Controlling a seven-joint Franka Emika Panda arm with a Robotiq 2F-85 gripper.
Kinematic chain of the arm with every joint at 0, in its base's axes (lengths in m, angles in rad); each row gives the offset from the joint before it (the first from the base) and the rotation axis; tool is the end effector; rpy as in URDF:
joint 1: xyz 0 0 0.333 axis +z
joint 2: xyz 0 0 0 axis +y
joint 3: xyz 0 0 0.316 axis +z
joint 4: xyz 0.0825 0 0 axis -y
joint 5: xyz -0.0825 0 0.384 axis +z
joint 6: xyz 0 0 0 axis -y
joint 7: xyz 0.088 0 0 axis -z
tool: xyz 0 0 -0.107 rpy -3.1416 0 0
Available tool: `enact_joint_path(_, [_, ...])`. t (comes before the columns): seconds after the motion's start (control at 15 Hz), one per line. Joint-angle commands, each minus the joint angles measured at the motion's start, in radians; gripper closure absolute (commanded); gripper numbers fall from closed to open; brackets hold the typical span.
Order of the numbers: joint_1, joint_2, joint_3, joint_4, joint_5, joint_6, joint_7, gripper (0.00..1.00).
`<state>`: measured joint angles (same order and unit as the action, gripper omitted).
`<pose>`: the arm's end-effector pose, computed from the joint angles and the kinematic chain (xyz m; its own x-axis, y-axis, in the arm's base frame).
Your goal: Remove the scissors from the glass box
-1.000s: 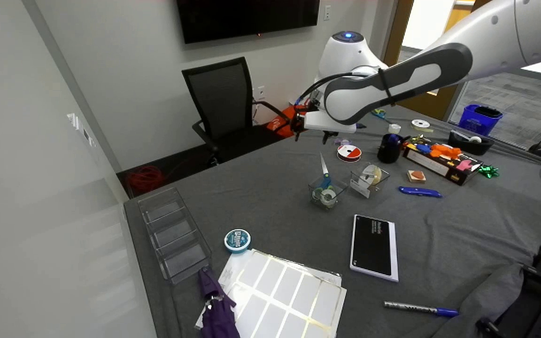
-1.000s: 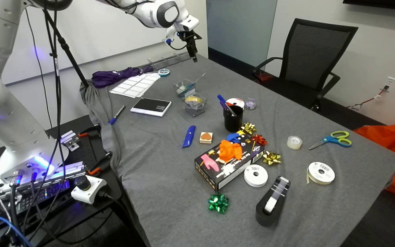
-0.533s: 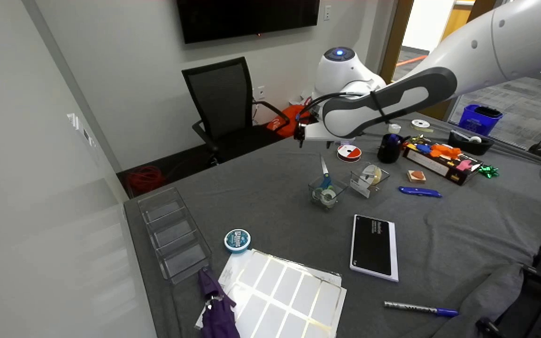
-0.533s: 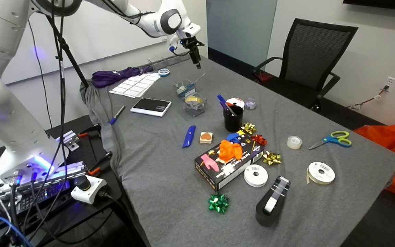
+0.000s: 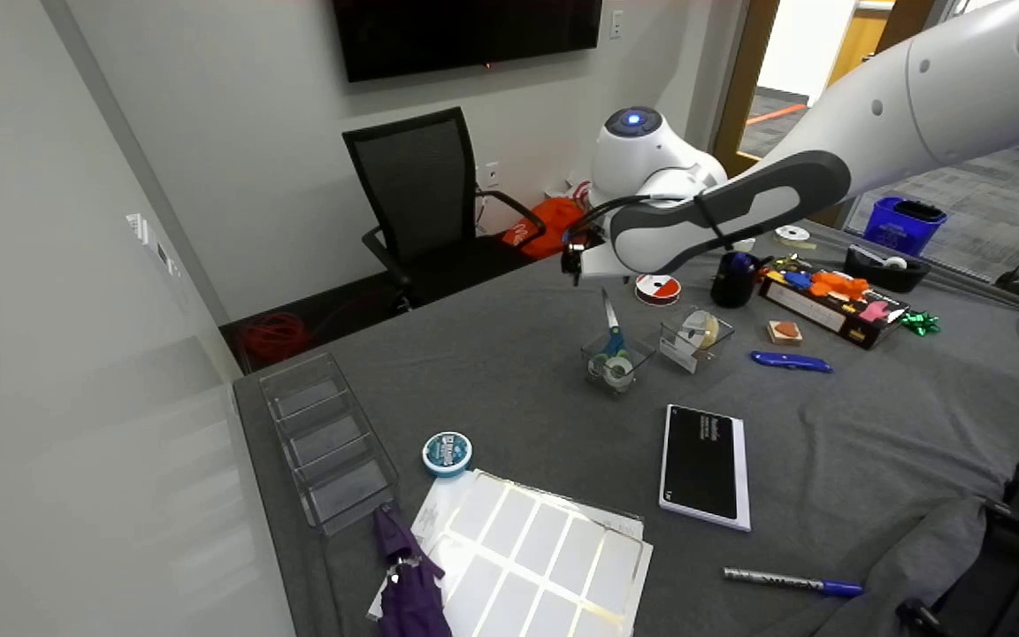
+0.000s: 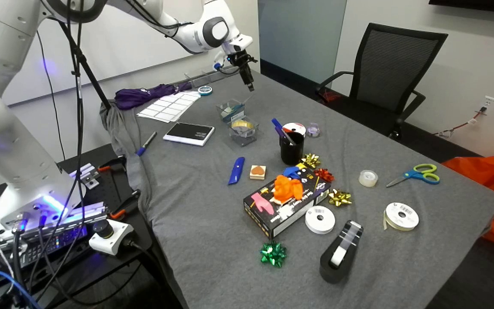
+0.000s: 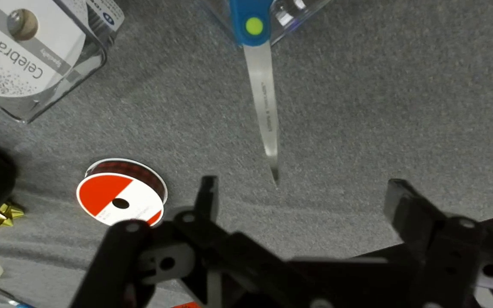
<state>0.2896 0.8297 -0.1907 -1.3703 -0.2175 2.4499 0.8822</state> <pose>0.7525 0.1097 0.2520 0.7912 -0.4817 0.3768 -0.5304 -0.8472 0.0307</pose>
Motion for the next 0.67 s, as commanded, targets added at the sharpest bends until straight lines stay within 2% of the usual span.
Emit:
enact_joint_path(0.0, [0.021, 0.003, -0.035, -0.009, -0.042, -0.005, 0.023, 0.0])
enact_joint_path(0.13, [0.003, 0.001, -0.013, -0.001, -0.025, -0.003, 0.005, 0.0])
enact_joint_path(0.53, [0.007, 0.001, -0.019, -0.001, -0.033, -0.003, 0.008, 0.0])
enact_joint_path(0.6, [0.009, -0.015, -0.02, -0.038, -0.041, 0.022, 0.002, 0.0])
